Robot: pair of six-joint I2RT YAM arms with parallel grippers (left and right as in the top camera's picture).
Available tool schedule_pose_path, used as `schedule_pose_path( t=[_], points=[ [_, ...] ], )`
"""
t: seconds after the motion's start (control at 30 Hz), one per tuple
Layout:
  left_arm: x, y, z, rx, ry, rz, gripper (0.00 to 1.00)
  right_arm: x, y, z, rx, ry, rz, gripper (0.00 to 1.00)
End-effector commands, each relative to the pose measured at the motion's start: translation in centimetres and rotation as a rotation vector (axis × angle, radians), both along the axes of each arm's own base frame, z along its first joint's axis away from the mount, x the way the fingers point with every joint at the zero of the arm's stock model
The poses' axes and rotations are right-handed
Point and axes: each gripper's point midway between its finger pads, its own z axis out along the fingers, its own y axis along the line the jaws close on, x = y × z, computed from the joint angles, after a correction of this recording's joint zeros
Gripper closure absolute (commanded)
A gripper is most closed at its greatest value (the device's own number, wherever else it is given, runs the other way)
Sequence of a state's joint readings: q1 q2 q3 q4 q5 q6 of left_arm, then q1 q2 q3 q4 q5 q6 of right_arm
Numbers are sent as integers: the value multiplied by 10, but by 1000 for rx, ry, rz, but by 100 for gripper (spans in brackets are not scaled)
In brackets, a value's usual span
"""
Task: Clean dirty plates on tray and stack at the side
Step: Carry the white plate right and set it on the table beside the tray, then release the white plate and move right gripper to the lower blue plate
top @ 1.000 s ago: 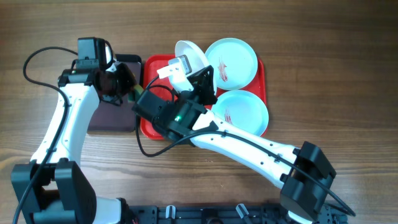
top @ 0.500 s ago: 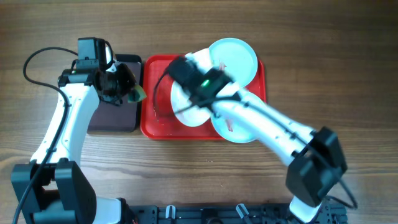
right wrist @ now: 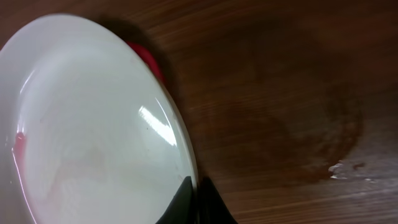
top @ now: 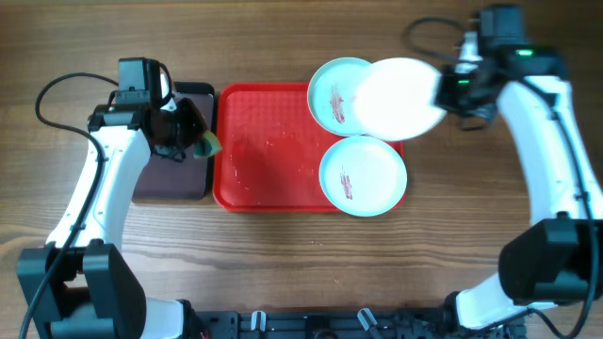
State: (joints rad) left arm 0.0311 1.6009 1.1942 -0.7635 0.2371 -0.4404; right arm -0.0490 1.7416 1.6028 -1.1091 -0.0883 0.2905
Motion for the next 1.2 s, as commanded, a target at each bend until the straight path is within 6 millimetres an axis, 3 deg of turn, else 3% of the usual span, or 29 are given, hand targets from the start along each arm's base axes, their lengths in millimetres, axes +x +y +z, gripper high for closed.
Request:
schedule_pose_path(
  t=[0.0, 0.1, 0.27, 0.63, 0.7, 0.8, 1.0, 1.17],
  points=[
    [0, -1, -2, -3, 10, 10, 96, -18, -46, -17, 34, 40, -103, 96],
    [0, -1, -2, -3, 10, 10, 96, -31, -78, -41, 43, 71, -197, 96],
    [-2, -1, -3, -3, 17, 10, 96, -51, -109, -85, 69, 95, -352, 96],
    [-2, -1, -3, -3, 19, 10, 96, -78, -124, -131, 21, 136, -485, 96],
    [-2, -1, -3, -3, 19, 9, 96, -79, -125, -131, 19, 136, -484, 89],
    [-2, -1, -3, -3, 19, 9, 96, -75, -120, -128, 44, 128, -465, 69],
    [-2, -1, -3, -3, 20, 9, 96, -53, -87, -89, 215, 81, -295, 67],
    [-2, -1, -3, -3, 20, 9, 96, -51, -38, -57, 341, 58, -97, 67]
  ],
)
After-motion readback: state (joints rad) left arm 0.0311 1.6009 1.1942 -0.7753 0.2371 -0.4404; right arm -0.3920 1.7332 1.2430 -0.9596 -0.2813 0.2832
